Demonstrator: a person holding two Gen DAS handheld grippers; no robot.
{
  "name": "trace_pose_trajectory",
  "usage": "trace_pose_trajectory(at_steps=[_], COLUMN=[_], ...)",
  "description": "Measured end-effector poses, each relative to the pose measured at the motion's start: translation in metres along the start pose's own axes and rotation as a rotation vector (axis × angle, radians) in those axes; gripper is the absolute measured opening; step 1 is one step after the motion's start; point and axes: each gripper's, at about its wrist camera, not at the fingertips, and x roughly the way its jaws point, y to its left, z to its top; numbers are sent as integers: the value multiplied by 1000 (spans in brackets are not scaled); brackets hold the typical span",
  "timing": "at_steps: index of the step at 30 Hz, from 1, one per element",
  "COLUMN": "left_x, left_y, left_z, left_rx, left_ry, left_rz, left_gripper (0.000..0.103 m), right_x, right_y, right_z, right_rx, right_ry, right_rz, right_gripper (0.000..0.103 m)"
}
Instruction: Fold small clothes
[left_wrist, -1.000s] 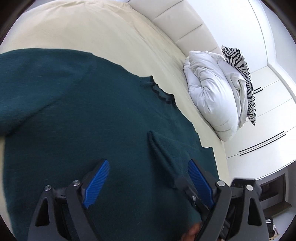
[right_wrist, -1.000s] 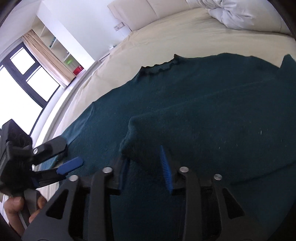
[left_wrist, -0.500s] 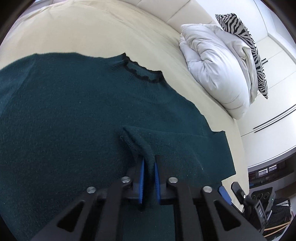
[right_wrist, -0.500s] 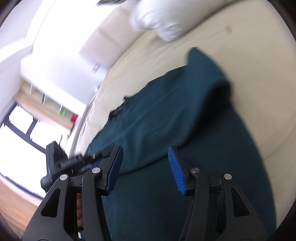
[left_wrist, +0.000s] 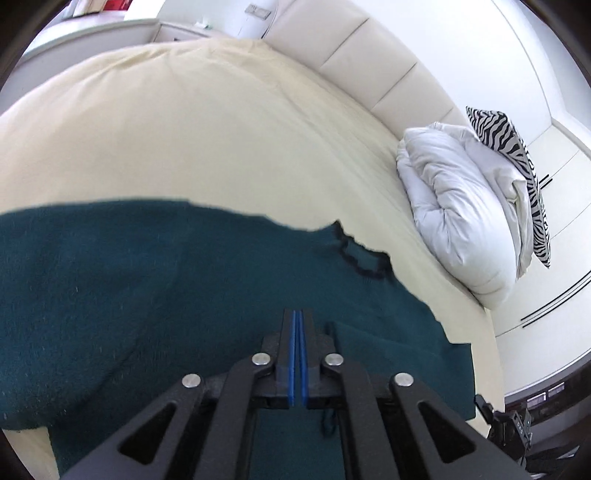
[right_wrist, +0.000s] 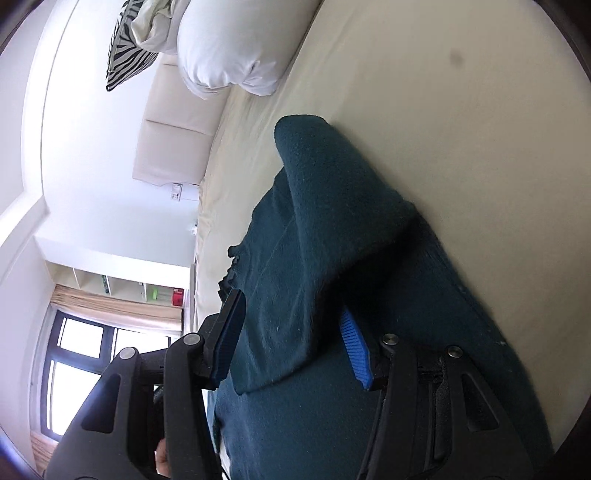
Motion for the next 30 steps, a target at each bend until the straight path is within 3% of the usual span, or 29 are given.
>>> trace_pose_trajectory(at_steps=[1, 3, 4, 5, 9, 10, 11, 13, 14, 17, 23, 30], left_x=[2, 14, 21, 24, 39, 39, 41, 44, 43, 35, 3, 12], left_y=[-4, -21, -29, -33, -56, -59, -60, -58, -55, -52, -33, 3], left_z=[-5, -13, -17, -20, -34, -36, -38, -36, -35, -34, -14, -26], left_rx=[26, 90, 106, 118, 188, 200, 210, 197, 190, 185, 124, 50], left_ry=[20, 76, 106, 123, 176, 175, 175, 185, 181, 163, 27, 25], left_rz=[2, 8, -13, -20, -16, -3, 20, 48, 46, 36, 24, 36], left_gripper=[0, 25, 50, 57, 57, 51, 33, 12, 10, 8, 8, 8], right_x=[0, -4, -4, 0, -3, 1, 9, 21, 21, 16, 7, -9], right_y=[0, 1, -1, -4, -8, -7, -4, 2, 2, -1, -5, -28], right_z=[0, 1, 0, 0, -4, -5, -7, -10, -10, -10, -3, 8], right_rx=[0, -17, -23, -24, -35, -43, -51, -60, -64, -56, -33, 61], right_ry=[-5, -5, -2, 1, 5, 7, 9, 9, 7, -9, -60, -171], right_rz=[-1, 1, -2, -3, 5, 3, 1, 0, 0, 16, 8, 20], right_gripper=[50, 50, 48, 48, 48, 48, 48, 48, 48, 48, 48, 45])
